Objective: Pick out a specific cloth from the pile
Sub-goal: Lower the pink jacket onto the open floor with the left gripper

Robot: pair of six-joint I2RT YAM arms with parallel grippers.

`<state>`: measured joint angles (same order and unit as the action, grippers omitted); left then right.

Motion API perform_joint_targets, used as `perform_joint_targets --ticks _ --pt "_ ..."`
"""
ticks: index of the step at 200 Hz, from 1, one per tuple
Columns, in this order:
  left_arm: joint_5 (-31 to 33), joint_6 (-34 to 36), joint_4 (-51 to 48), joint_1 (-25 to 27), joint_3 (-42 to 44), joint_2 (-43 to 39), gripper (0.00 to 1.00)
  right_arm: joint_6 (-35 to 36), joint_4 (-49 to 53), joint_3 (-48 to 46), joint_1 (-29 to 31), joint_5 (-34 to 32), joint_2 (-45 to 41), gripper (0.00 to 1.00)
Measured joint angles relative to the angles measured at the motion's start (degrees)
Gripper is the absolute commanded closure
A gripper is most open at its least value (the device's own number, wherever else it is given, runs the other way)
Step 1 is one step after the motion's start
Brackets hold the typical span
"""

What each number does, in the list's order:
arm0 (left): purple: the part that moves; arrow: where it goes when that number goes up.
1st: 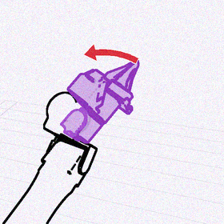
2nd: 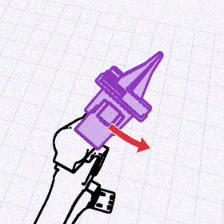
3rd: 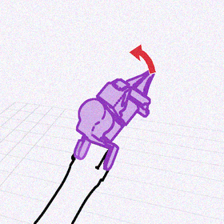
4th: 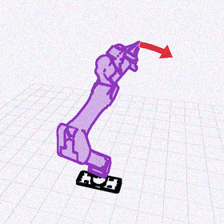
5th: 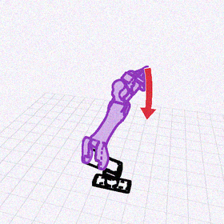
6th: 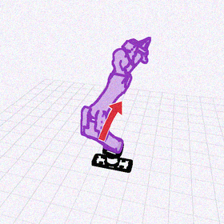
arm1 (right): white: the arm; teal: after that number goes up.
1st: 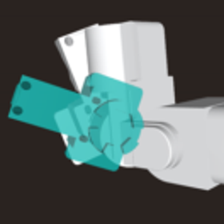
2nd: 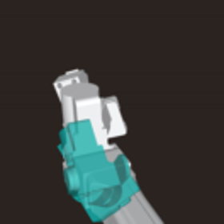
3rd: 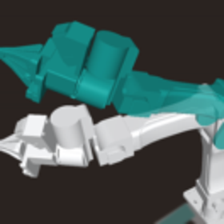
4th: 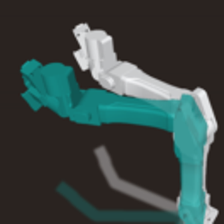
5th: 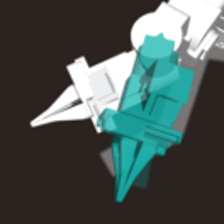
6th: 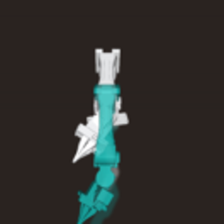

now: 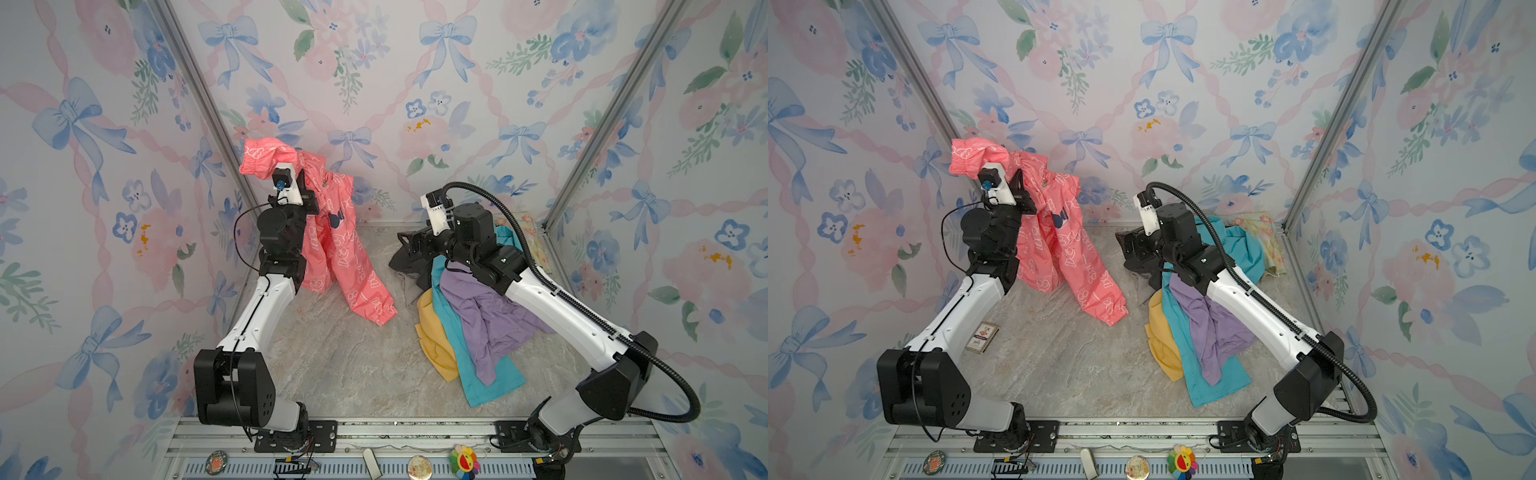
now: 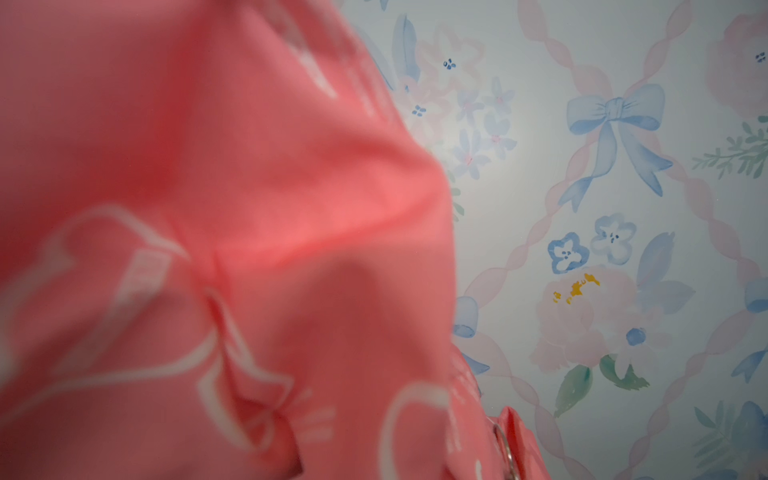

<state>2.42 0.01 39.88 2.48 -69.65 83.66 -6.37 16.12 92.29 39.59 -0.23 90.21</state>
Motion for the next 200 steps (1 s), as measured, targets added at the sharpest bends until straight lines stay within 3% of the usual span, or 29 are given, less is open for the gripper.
perform_joint_targets --ticks 59,147,174,200 --pt "1.07 -0.17 -1.14 -3.41 -1.11 4.04 1.0 0.68 0.83 -0.72 0.0 -0.04 0.0 0.03" --pt "3.13 -2.54 -5.77 -7.87 -12.02 10.43 1.0 0.9 0.92 -0.72 0.22 -0.07 0.07 0.03" --pt "3.04 -2.78 -5.16 -7.41 -11.21 10.43 1.0 0.9 0.85 -0.74 0.26 -0.04 0.13 0.03" --pt "2.54 -2.58 -1.77 -6.4 -4.81 10.03 1.0 0.87 0.26 -1.73 0.26 -0.02 0.15 0.03"
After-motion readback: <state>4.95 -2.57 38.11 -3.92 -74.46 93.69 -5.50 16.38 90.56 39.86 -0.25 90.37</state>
